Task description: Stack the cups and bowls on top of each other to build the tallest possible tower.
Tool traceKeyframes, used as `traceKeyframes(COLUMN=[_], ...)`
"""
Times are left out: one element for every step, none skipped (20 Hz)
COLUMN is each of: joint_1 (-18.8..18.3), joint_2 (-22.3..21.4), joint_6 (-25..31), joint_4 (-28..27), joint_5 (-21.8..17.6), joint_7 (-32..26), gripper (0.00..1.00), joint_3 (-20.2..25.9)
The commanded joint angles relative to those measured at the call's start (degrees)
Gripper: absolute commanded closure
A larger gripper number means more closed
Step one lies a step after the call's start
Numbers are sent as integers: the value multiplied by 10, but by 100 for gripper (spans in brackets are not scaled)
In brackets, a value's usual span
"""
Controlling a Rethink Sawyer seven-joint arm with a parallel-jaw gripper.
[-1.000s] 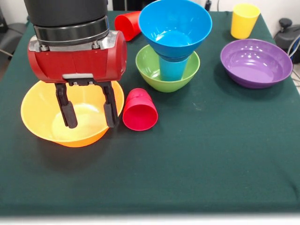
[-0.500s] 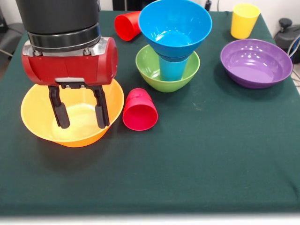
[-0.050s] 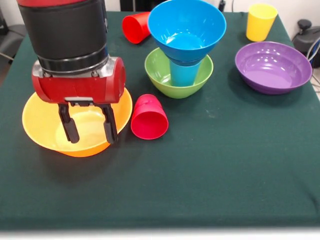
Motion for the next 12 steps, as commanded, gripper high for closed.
traceKeyframes(joint_1=[17, 16, 16, 15, 15, 16, 18, 20, 21, 23, 23, 24], joint_2=[31, 33, 34, 35, 38, 38, 39, 38, 36, 36, 37, 37], joint_6=[11, 3, -7, -17, -22, -24, -26, -25, -23, -21, -19, -16], joint_4=[35, 37, 40, 44, 43, 42, 41, 42, 43, 42, 41, 40], joint_5=[-17, -17, -19, -21, -21, -23, -24, -25, -24, -24, -23, -23], joint_7=[-65, -60, -59, -58, -58, -57, -56, -54, -52, -49, -48, -47], gripper=[0, 0, 0, 0, 0, 0, 0, 0, 0, 0, 0, 0], joint_3=[-42, -42, -43, -44, -44, -46, -47, -50, -53, -55, -56, -58])
